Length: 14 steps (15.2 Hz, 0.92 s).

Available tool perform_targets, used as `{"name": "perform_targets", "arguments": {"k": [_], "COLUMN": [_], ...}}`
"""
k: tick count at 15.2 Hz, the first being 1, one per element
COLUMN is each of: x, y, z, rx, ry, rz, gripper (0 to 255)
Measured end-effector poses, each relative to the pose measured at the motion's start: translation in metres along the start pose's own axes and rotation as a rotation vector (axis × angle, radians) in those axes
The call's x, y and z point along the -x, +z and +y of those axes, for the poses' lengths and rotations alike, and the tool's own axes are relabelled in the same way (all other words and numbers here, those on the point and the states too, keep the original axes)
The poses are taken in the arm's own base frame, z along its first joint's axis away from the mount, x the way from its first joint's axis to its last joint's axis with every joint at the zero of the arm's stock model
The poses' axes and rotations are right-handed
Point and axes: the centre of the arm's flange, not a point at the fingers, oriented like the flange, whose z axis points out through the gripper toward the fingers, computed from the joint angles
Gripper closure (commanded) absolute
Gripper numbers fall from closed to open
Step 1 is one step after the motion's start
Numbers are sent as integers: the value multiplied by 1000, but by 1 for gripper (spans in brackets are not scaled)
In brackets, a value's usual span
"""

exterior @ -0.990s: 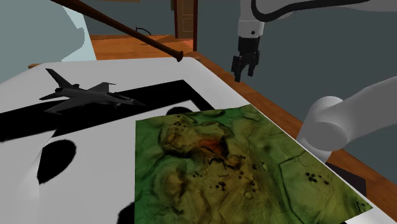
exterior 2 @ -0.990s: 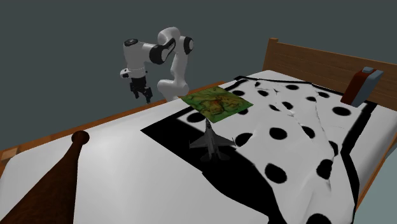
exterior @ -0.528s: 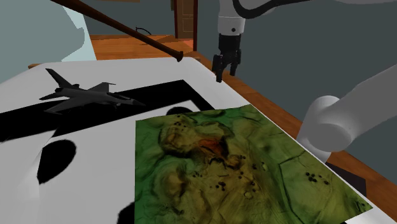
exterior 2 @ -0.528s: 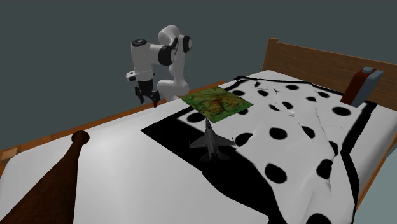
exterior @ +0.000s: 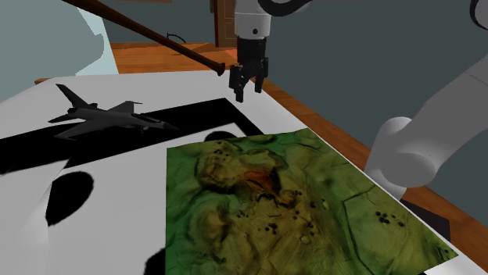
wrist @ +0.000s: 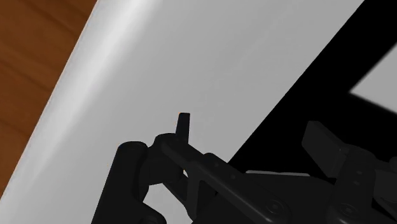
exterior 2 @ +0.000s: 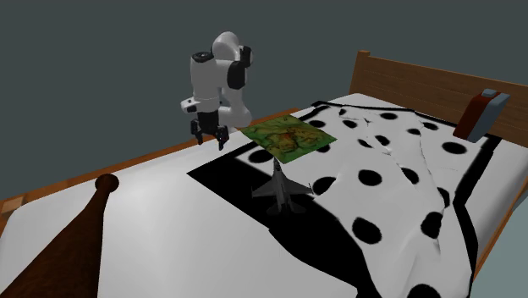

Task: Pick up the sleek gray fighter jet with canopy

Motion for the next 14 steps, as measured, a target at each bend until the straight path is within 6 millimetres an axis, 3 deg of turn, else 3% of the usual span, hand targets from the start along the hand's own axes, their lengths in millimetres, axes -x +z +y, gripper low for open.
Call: {"name": "perform_targets", "arguments": {"k": [5,14], "x": [-24,-47], "y": [-13,-33], "z": [-62,-172], "rx": [-2,-5], "ry": [-58,-163], "rz": [25,69], "gripper": [0,0]}}
